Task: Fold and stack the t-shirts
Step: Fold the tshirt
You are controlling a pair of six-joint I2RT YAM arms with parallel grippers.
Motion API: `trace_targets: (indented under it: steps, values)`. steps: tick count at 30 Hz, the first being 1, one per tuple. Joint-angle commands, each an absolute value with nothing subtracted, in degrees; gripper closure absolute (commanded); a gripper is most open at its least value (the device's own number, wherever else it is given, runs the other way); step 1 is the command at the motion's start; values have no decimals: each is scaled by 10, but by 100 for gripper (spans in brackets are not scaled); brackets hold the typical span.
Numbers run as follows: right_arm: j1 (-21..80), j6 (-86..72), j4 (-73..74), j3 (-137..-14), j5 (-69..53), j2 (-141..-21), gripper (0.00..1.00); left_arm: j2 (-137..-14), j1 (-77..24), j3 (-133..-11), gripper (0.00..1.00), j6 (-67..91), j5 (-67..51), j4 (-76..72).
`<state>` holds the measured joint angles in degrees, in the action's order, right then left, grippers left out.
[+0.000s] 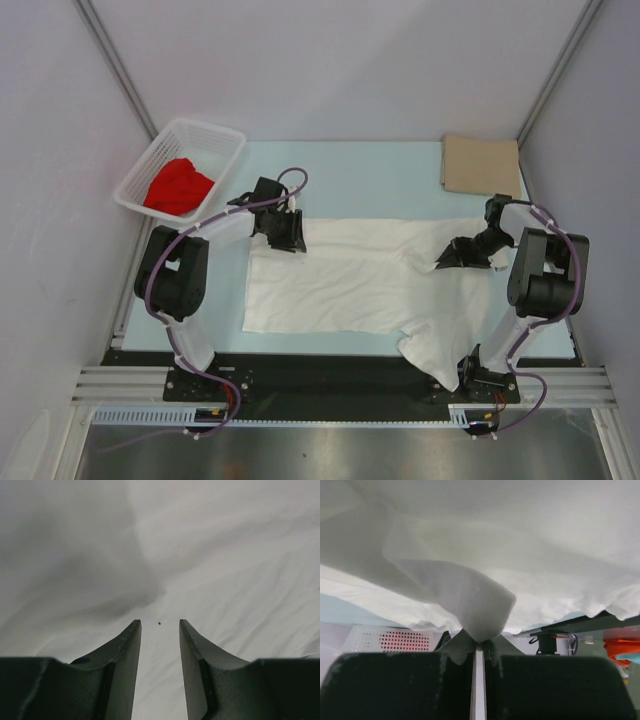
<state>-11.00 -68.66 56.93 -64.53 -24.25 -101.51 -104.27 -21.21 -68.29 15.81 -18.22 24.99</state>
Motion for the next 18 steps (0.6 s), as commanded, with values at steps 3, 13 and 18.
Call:
trace_targets:
  steps: [3,13,18]
  values:
    - [-112,-697,565,-735,-242,-1087,100,-1031,-206,-680,58,138,-196,247]
    - [-99,-700,578,-836,-244,-1163,96,-1024,-194,-664,58,134,-195,243]
    - [-92,-692,591,-900,-238,-1206,93,-1023,-191,-658,58,133,-200,243]
